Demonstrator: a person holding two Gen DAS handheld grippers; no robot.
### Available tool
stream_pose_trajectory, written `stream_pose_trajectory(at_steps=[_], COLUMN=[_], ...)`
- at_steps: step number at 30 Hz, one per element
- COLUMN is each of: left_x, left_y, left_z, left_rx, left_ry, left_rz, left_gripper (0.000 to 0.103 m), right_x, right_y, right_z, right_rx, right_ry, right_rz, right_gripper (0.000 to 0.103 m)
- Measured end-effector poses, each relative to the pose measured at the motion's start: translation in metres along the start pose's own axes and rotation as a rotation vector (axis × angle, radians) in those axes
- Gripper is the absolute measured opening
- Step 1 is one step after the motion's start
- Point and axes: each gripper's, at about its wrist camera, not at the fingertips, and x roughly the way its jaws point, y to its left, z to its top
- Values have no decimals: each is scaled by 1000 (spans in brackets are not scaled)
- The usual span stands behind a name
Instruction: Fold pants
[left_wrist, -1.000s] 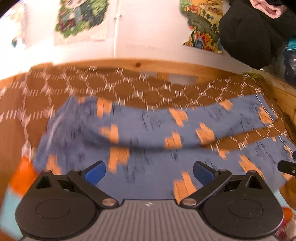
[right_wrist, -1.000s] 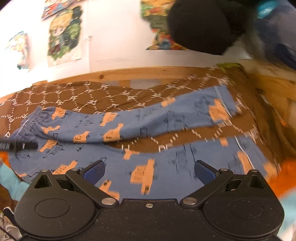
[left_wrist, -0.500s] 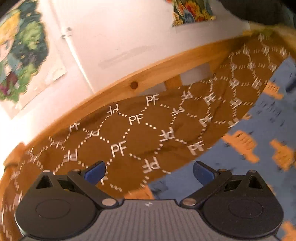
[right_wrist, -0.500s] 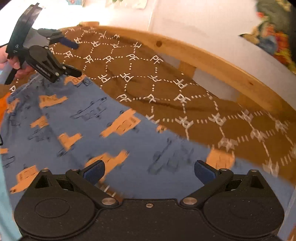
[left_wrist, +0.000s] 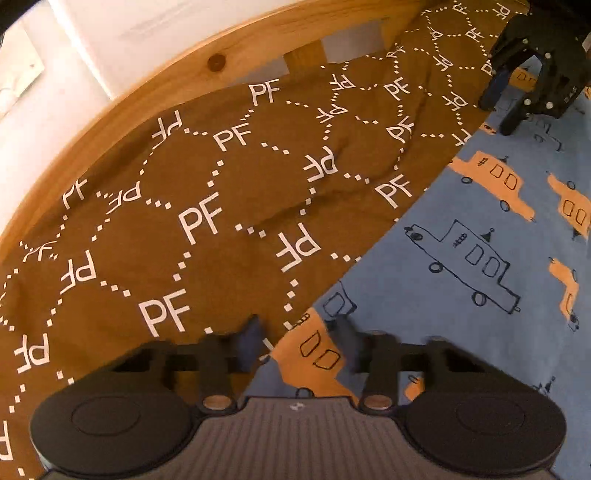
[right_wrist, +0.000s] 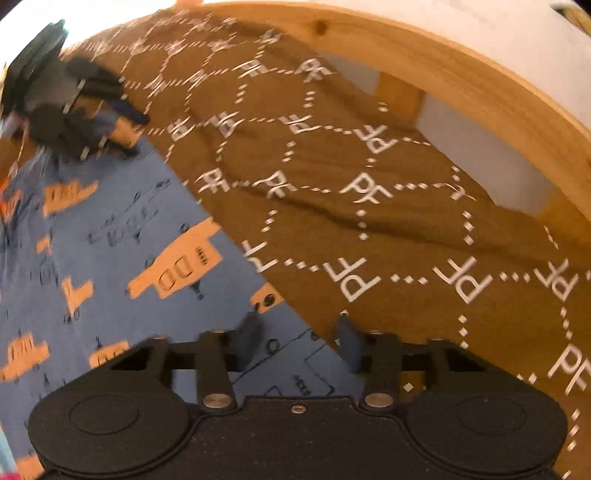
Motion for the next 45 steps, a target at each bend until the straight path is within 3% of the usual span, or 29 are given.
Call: stream_pose_trajectory(at_steps=[1, 2, 4, 7, 13, 15, 18, 20, 21, 22, 23, 24, 25, 26, 30, 32, 36, 38, 40, 41, 42, 43, 44, 45], left_x=[-2, -3, -11, -22, -42, -35, -16, -5, -4, -5, -10, -16, -23, -32, -47, -46, -46, -45, -41, -39, -39, -32, -30, -30], left_y=[1, 3, 5, 0, 18, 27, 31, 31, 33, 37, 40, 43, 48, 55, 84, 91, 87, 80, 78, 77, 78, 75, 76, 76], left_z=[0, 1, 1, 6, 24, 29, 29, 28, 28, 27, 26, 24, 21, 18, 11, 7, 0, -6, -6, -5, -4, -5, -5, -5], left_rx=[-7, -20, -41, -27, -147, -202, -221, -209, -206, -203, -200, -207, -223, -245, -373, -393, -311, -291, -289, -292, -301, -321, -346, -370], left_ry=[4, 6, 7, -31, -131, -124, -75, -45, -40, -50, -65, -84, -108, -135, -159, -135, -110, -78, -51, -39, -32, -22, -11, -11], left_rz=[0, -5, 8, 104, 278, 285, 284, 285, 273, 263, 256, 261, 258, 243, 163, 131, 68, 58, 70, 73, 66, 49, 24, 11], left_gripper=[12, 7, 1, 0, 0, 0, 1, 8, 17, 28, 39, 66, 83, 86, 86, 84, 80, 70, 49, 45, 33, 13, 6, 2], right_x=[0, 0, 2, -2, -21, -14, 17, 39, 45, 48, 47, 44, 37, 30, 17, 26, 26, 27, 33, 38, 44, 50, 52, 54], right_y=[4, 12, 24, 32, 30, 24, 14, 10, 9, 6, 5, 4, 2, 0, -5, -2, 15, 22, 28, 29, 30, 31, 33, 36], right_z=[0, 3, 6, 14, 47, 53, 60, 57, 54, 53, 52, 51, 51, 50, 62, 73, 85, 89, 94, 94, 94, 95, 93, 92], right_rx=[-20, -36, -63, -84, -49, -24, -11, -5, 6, 21, 30, 37, 43, 47, 80, 73, 43, 15, -7, -10, -10, -13, -20, -30], right_ry=[7, 14, 23, 5, -169, -192, -143, -97, -89, -94, -108, -121, -148, -177, -245, -239, -249, -257, -231, -214, -195, -170, -154, -147], right_rz=[-16, -42, -113, -241, -436, -463, -474, -483, -483, -480, -462, -438, -395, -359, -253, -212, -149, -110, -109, -124, -133, -133, -131, -132], right_gripper=[19, 8, 0, 0, 0, 0, 0, 0, 0, 2, 19, 33, 68, 88, 88, 82, 81, 80, 74, 64, 57, 36, 18, 11])
